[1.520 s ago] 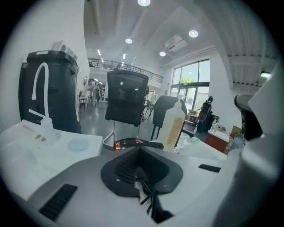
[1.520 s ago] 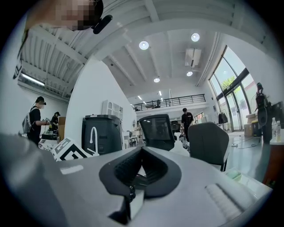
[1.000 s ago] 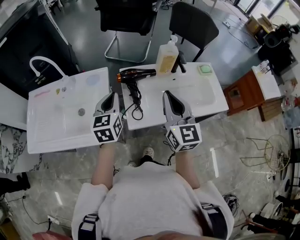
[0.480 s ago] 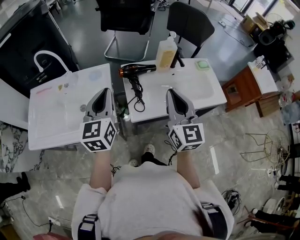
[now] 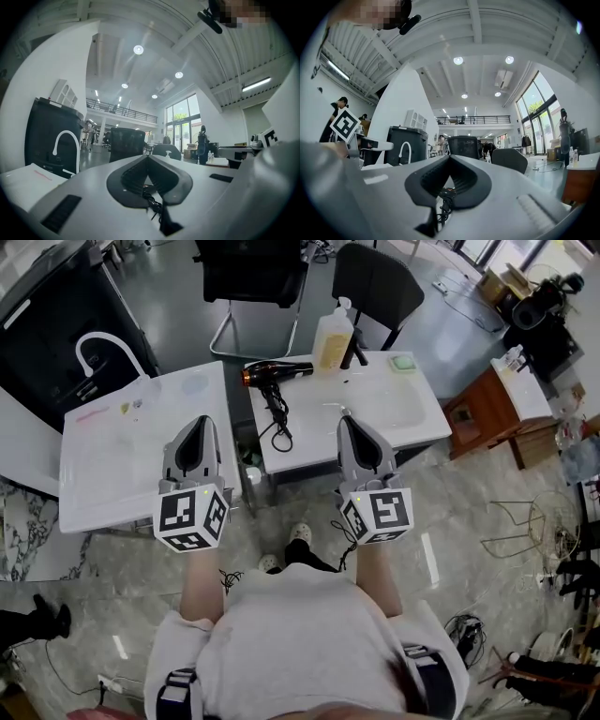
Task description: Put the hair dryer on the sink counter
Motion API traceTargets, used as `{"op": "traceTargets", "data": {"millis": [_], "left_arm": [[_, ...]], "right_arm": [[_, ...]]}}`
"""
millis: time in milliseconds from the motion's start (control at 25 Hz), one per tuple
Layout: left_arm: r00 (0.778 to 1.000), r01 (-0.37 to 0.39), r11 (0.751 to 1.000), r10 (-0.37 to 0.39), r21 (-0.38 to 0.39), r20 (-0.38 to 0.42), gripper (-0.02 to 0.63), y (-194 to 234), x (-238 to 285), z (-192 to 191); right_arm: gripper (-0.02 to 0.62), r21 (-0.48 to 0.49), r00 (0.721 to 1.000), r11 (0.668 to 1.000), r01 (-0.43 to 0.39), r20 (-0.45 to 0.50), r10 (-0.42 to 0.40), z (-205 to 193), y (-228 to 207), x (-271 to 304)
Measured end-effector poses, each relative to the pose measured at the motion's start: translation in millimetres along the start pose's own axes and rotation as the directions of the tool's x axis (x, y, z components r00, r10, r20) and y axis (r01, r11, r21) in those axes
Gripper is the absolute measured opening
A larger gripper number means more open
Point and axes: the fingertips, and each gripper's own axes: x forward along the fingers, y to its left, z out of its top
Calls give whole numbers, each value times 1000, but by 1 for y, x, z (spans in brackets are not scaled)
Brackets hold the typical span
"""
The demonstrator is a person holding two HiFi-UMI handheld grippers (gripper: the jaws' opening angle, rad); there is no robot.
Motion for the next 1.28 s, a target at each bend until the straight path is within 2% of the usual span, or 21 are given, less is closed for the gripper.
{"op": "traceTargets", "data": {"millis": [520, 1280], "left_arm": [[998, 6, 1000, -8, 29, 68, 9, 0, -44, 19], [996, 10, 999, -13, 37, 88, 9, -9, -64, 23]], "right_arm": [[11, -22, 999, 1000, 22, 41, -21, 21, 17, -30], [11, -33, 998, 999, 43, 51, -42, 27, 20, -54]]}}
